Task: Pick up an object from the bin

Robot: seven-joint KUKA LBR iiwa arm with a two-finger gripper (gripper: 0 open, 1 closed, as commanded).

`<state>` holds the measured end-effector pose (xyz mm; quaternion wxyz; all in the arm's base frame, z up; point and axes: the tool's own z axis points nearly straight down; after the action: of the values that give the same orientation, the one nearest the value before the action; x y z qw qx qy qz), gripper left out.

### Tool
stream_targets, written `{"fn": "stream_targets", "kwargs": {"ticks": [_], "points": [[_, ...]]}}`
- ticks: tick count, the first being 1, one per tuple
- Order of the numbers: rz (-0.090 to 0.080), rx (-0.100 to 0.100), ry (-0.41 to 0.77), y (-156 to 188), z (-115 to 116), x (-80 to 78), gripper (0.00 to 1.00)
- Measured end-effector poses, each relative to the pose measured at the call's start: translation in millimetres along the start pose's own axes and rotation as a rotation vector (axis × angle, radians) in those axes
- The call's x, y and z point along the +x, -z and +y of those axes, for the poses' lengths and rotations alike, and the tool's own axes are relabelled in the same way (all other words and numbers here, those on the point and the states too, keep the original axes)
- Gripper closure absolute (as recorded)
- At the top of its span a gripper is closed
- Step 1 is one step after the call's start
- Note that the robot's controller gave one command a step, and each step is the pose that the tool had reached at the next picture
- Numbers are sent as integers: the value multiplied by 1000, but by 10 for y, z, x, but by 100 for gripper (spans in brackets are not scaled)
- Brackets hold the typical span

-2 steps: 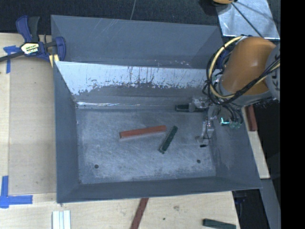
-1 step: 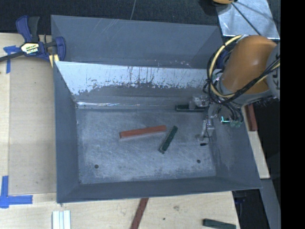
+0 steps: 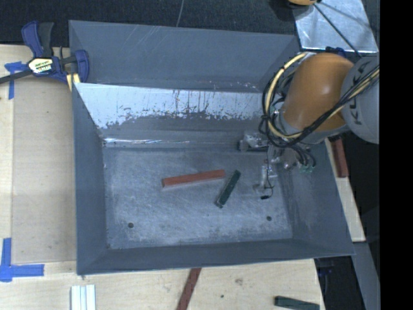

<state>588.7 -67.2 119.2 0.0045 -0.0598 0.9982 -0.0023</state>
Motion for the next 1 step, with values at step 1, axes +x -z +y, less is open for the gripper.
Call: {"fn": "stream_targets", "kwargs": {"ticks": [1], "points": [[2,-6,433,-485,256,-164,100]]}}
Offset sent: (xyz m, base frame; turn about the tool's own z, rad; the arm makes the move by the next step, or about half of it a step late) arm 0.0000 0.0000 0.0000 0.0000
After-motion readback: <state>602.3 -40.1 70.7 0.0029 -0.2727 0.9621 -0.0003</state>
